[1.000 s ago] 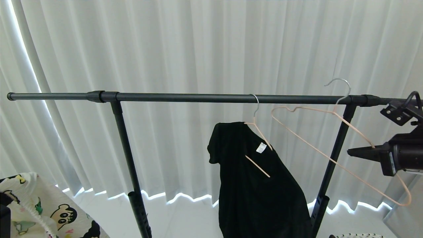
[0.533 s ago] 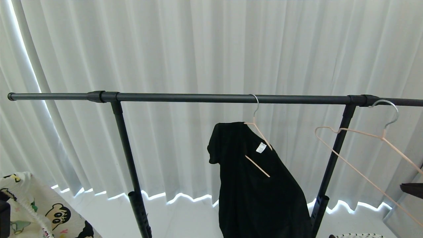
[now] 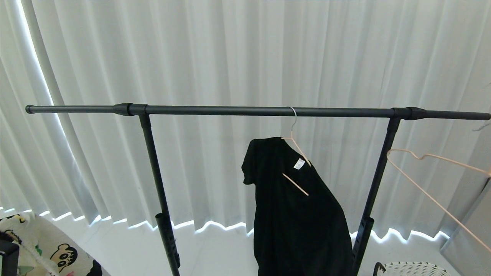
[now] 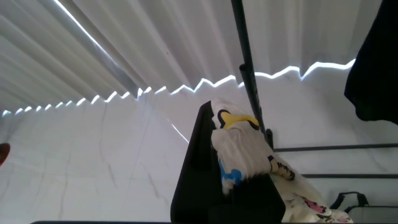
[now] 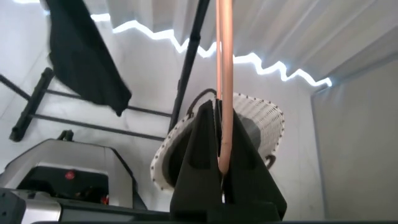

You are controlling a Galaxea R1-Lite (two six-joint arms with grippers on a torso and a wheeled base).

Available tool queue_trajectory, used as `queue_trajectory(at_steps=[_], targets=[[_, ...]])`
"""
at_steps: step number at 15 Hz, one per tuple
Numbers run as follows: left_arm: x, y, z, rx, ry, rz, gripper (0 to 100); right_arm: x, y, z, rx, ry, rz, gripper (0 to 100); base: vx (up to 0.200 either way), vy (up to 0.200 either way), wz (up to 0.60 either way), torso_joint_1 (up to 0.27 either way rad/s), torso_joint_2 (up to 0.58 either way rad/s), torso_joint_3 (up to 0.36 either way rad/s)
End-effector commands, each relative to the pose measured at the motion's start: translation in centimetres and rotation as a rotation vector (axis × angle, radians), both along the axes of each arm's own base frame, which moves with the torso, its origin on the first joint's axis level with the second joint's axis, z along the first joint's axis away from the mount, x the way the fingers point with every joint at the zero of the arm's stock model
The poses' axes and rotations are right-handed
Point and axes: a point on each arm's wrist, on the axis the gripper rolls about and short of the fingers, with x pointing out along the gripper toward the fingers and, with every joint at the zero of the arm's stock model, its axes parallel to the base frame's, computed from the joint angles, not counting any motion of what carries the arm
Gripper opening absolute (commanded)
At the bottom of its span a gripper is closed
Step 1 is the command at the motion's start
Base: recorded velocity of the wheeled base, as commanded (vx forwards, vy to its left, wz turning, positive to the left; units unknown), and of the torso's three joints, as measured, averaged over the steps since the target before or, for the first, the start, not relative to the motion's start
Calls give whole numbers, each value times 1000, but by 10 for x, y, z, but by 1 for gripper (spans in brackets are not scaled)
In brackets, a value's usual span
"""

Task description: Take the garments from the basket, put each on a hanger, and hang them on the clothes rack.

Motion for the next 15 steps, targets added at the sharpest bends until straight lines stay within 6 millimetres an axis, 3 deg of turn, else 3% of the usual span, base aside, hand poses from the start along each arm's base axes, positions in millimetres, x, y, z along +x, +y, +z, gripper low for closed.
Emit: queue_trajectory(at_steps=[1,13,15], targets=[[1,0,0,1,4,0,0,-6,0,1,-1,-21,2,0,-200,0,0,-12,2,12],[2,0,-6,7,28,0,0,4,11,-2,28,39,201,0,-200,0,0,1,0,0],[2,0,-7,12,33,-4,0,5,14,-2,59,42,277,0,0,0,0,0,0,0]])
